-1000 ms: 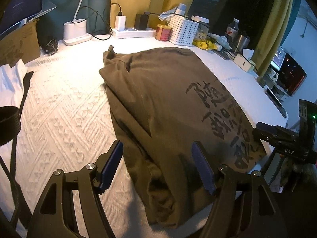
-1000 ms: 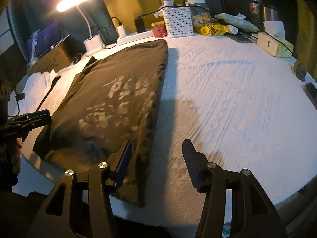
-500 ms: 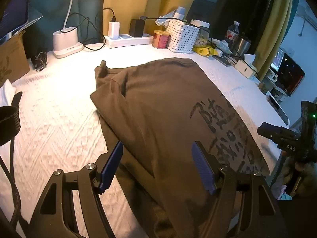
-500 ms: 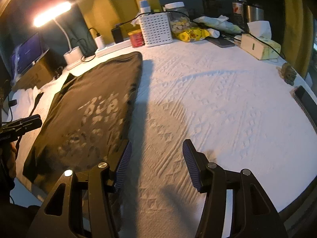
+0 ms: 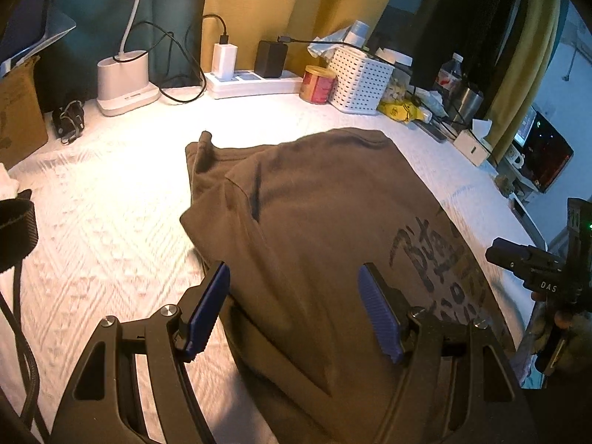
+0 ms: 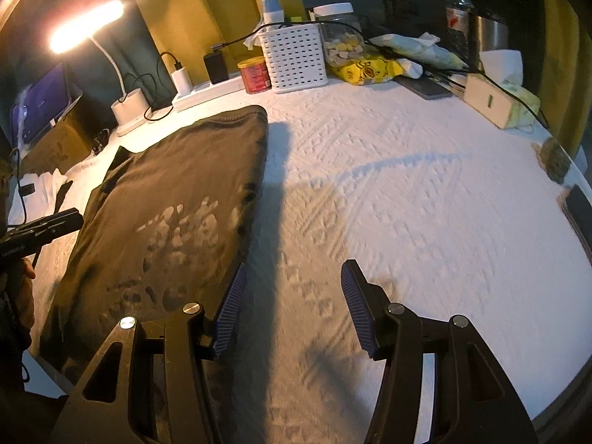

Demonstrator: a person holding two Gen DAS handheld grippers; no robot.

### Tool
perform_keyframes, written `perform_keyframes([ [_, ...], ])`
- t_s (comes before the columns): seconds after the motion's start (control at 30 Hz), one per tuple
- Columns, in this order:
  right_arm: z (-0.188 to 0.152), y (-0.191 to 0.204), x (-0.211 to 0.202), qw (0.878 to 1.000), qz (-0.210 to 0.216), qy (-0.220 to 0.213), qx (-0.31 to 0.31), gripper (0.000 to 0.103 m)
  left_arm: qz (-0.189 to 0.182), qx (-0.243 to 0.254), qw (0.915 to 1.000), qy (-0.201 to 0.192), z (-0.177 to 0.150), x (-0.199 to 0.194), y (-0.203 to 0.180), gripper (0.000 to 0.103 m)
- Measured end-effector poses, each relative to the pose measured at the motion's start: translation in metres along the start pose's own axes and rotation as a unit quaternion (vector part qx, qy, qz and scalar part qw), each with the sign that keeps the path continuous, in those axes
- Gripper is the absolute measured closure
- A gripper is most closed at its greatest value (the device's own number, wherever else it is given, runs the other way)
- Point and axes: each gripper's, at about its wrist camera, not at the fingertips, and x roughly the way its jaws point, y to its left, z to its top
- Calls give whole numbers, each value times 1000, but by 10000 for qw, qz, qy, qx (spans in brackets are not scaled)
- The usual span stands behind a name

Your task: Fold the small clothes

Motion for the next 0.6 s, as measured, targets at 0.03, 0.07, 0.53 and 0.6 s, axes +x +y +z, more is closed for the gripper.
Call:
perform_keyframes([
  [0.03,3,1,2,10000,-13,5,-17,46,-24,-5,10000,-13,2,2,2,32],
  [0.07,5,3,4,10000,-22,11,-31,46,-38,-8,10000,-20,3,3,3,32],
  [0.53,34,14,32,9998,-141,84,-136,46,-113,210,9997,-60,26,23,20,32],
  [0.6,37,14,36,9997,-145,91,-149,46,-103,243,9996,-60,29,26,22,32],
])
